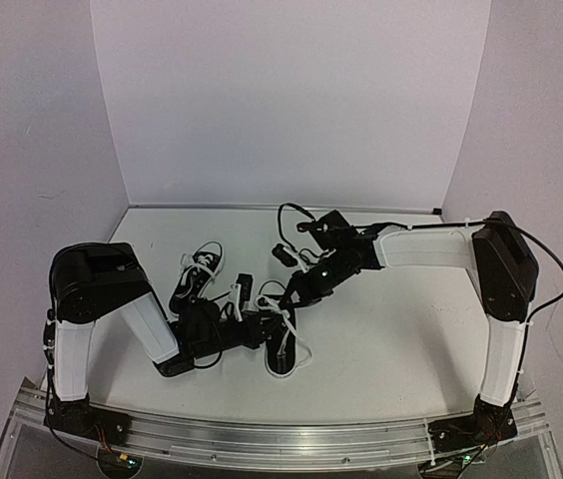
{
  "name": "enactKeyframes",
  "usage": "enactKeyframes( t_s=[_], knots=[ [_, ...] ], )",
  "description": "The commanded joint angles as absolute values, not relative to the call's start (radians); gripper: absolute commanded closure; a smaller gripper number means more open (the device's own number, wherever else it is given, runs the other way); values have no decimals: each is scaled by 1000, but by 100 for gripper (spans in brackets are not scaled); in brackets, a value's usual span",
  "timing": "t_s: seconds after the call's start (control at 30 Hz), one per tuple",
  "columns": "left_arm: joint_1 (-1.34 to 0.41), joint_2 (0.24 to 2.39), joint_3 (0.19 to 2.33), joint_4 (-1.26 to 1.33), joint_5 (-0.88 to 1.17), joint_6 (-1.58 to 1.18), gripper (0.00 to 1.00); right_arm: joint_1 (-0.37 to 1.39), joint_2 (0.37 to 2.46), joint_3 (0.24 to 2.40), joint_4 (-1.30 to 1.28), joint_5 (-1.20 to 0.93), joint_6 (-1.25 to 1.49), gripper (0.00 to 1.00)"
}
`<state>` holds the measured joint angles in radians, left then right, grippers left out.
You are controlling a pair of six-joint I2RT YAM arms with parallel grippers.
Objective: Tie the shoes
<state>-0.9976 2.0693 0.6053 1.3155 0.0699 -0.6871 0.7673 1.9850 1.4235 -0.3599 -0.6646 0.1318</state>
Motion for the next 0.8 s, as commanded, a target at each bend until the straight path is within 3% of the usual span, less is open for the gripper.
enactKeyframes(
  t_s=[0.0, 0.77],
  knots=[
    [-988, 2056, 622, 1516, 63, -680, 100, 767, 1973, 1415, -350, -682, 129, 100],
    [-961, 2124, 723, 1517, 187, -690, 100, 768, 1996, 1439, -340, -711, 138, 100]
  ],
)
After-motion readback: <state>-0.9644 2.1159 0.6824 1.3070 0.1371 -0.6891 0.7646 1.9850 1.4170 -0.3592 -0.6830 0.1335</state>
